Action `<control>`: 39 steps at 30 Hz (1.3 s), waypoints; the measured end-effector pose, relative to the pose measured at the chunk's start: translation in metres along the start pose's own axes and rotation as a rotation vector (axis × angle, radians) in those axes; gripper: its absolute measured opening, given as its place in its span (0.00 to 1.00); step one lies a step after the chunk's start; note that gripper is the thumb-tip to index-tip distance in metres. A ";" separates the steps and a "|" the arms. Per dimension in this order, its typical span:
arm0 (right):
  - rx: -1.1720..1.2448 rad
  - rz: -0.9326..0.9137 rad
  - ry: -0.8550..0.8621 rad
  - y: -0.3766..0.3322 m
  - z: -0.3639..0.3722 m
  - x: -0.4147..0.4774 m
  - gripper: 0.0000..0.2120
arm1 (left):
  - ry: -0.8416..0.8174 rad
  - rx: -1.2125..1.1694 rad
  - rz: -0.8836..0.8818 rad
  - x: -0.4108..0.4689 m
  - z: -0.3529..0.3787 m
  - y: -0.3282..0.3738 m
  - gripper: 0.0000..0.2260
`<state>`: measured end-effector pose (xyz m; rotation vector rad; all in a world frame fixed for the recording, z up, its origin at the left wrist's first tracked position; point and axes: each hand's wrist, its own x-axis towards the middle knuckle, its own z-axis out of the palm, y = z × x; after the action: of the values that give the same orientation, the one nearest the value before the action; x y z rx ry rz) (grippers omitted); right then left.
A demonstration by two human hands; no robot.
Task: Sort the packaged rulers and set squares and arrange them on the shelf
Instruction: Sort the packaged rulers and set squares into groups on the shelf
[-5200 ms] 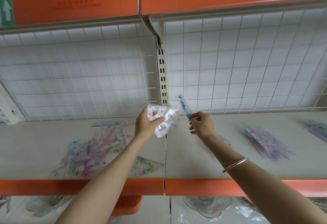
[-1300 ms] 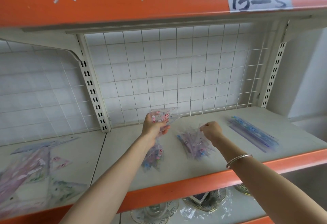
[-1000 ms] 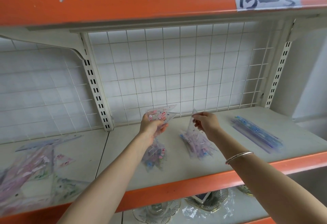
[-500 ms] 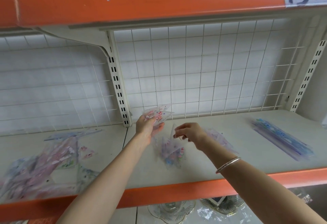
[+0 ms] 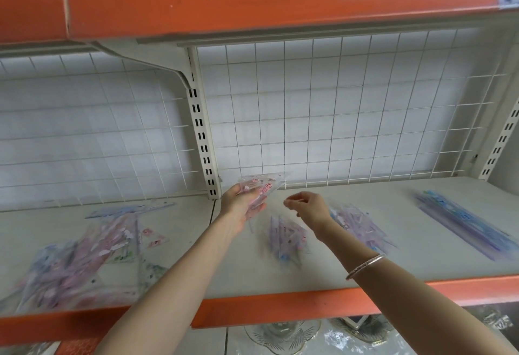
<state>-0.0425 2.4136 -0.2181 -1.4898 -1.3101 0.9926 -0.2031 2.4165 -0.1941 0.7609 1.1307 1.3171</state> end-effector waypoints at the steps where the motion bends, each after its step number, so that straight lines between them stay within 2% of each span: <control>1: 0.102 0.009 0.001 -0.005 0.000 0.000 0.08 | -0.005 0.006 -0.002 -0.001 0.000 0.000 0.14; 5: 0.429 0.100 -0.094 -0.017 -0.004 0.001 0.06 | -0.040 0.046 0.006 -0.006 0.001 0.000 0.15; 8: 0.551 0.155 -0.100 -0.016 -0.004 0.003 0.03 | -0.063 0.078 0.020 -0.010 0.000 -0.001 0.15; 12: 0.658 0.203 -0.015 -0.014 -0.006 0.003 0.02 | -0.067 0.110 0.045 -0.012 -0.003 0.000 0.09; 17: 0.727 0.207 0.225 -0.010 -0.016 0.007 0.06 | 0.047 0.073 0.051 -0.009 -0.013 0.002 0.04; 20: 0.639 0.173 0.312 -0.003 -0.032 0.013 0.08 | 0.083 0.077 0.059 -0.008 -0.015 0.004 0.05; 26: 0.387 0.151 0.438 0.022 -0.084 0.027 0.10 | 0.002 0.131 0.047 -0.012 0.003 -0.001 0.08; 34: 0.141 0.154 0.373 0.042 -0.117 0.015 0.08 | -0.101 0.170 0.032 -0.014 0.055 -0.023 0.08; 39: -0.167 0.126 0.349 0.051 -0.119 0.010 0.05 | -0.137 0.162 0.024 -0.014 0.075 -0.033 0.07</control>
<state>0.0868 2.4078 -0.2338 -1.7989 -1.0773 0.6723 -0.1200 2.4103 -0.1985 0.9719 1.1302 1.1842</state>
